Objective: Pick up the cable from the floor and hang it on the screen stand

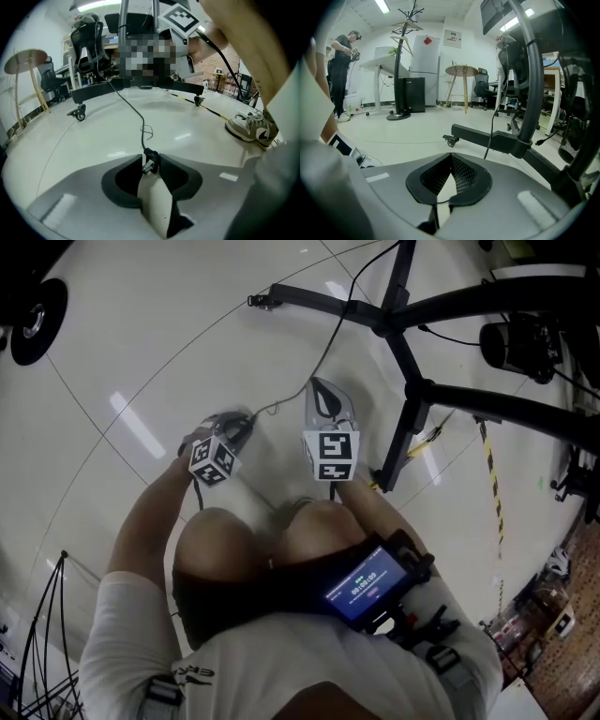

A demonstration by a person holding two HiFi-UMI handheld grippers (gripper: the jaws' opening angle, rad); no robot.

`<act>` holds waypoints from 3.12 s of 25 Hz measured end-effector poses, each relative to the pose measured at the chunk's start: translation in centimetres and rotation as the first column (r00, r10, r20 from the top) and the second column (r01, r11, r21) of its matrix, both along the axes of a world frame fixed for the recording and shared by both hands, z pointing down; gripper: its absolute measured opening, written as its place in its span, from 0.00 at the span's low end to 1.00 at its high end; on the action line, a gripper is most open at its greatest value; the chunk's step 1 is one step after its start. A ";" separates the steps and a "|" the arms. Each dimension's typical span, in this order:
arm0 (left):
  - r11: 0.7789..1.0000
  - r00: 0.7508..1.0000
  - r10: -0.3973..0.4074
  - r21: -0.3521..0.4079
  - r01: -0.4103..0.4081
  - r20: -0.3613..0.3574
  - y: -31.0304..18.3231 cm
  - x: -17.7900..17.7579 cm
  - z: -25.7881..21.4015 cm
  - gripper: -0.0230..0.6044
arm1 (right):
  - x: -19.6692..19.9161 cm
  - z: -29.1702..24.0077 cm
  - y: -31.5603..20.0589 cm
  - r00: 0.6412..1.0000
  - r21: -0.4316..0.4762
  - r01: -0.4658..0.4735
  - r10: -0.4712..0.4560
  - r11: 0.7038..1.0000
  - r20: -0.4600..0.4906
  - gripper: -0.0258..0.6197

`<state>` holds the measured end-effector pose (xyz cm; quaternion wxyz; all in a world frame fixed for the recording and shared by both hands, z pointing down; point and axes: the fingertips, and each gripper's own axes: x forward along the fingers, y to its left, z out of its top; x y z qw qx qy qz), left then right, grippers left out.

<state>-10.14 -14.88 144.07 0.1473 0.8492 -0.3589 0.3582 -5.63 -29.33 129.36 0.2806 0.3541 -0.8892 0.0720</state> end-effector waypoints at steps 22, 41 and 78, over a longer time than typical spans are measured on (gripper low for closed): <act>0.955 0.940 -0.273 0.063 0.291 -0.203 -3.0 -4.7 -27.5 0.16 | -0.9 -18.7 1.9 1.000 -0.044 0.008 -0.008 0.999 0.005 0.06; 0.818 0.887 -0.367 0.357 0.451 -0.280 -10.2 -10.1 -73.6 0.16 | -2.4 -61.9 -3.9 0.986 0.197 -0.044 0.010 0.979 0.168 0.06; 0.484 0.929 -0.044 0.805 0.341 -0.368 -9.5 -4.1 -120.6 0.16 | -0.5 -97.7 -1.4 0.930 0.600 -0.103 -0.138 0.793 0.342 0.06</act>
